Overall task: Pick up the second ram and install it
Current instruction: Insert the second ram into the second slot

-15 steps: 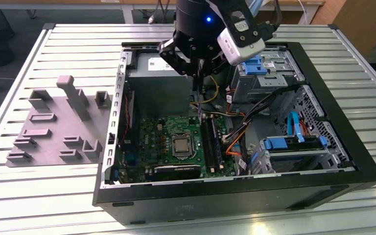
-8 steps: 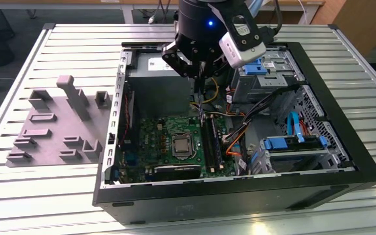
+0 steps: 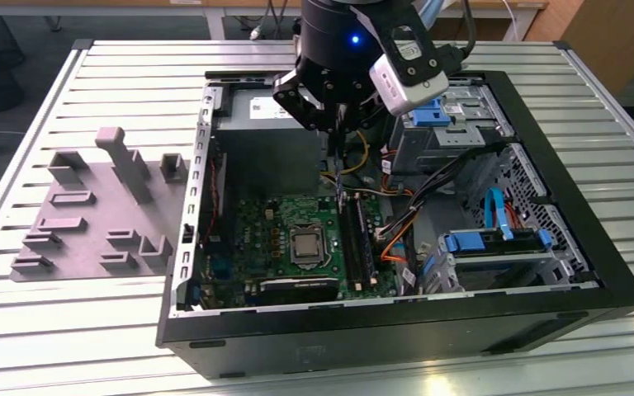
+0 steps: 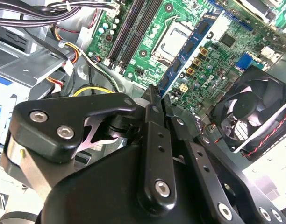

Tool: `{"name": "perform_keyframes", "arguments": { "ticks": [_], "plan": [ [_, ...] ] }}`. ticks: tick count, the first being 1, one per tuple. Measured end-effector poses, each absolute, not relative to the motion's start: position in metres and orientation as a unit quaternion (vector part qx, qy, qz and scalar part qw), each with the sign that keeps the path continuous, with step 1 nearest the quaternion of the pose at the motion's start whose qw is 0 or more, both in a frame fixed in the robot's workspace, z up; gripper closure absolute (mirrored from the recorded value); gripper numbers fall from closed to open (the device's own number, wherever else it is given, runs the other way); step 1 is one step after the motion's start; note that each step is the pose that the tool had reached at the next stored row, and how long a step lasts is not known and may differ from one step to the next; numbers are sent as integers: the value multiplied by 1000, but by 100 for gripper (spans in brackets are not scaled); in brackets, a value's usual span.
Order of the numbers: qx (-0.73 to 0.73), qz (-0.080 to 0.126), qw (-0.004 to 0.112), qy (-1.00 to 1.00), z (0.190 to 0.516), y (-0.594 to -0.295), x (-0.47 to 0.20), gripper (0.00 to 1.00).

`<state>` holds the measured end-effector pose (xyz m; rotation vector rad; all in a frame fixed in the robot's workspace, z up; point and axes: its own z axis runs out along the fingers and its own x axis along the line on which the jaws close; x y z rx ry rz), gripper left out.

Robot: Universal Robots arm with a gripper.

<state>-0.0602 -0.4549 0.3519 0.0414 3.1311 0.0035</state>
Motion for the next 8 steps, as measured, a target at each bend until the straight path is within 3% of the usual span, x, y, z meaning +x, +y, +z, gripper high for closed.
{"name": "perform_keyframes", "arguments": {
  "ticks": [8],
  "plan": [
    [-3, 1, 5, 1000, 351, -455, -59, 86]
  ]
}}
